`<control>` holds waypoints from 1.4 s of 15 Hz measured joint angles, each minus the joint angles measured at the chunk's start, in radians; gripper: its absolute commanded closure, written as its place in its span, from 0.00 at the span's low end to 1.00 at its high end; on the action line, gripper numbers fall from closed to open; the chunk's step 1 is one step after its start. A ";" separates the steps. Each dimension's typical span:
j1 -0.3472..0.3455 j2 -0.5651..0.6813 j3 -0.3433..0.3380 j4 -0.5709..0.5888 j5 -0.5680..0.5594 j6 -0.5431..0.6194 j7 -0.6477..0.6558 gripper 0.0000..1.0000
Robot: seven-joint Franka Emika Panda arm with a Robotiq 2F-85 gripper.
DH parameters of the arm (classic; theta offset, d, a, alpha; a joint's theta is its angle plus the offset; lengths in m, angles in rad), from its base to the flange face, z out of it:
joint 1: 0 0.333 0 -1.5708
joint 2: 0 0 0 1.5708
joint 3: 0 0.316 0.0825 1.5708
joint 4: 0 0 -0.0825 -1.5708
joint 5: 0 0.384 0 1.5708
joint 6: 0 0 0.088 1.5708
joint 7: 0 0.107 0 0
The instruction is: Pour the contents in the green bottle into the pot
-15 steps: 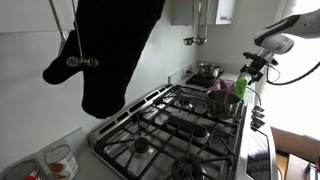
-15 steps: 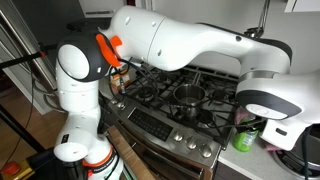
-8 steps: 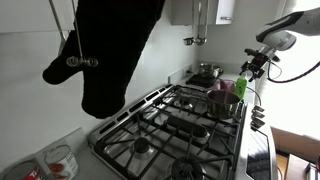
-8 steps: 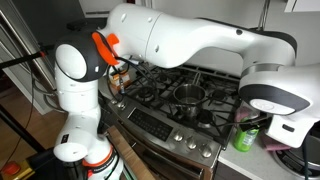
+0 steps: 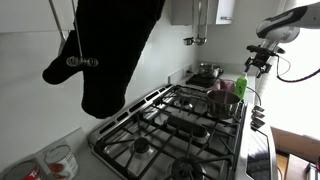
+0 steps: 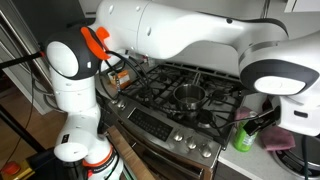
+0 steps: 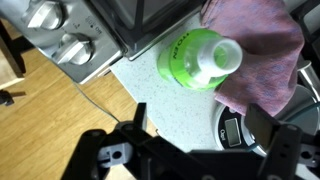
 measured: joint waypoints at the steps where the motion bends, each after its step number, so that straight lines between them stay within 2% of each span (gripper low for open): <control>1: 0.008 -0.018 0.000 0.000 -0.049 0.000 -0.018 0.00; 6: 0.079 -0.123 0.015 -0.007 -0.268 0.000 -0.097 0.00; 12: 0.168 -0.239 0.079 -0.038 -0.497 0.002 -0.185 0.00; 18: 0.206 -0.316 0.141 -0.101 -0.649 0.027 -0.363 0.00; 21: 0.210 -0.345 0.162 -0.146 -0.710 0.101 -0.458 0.00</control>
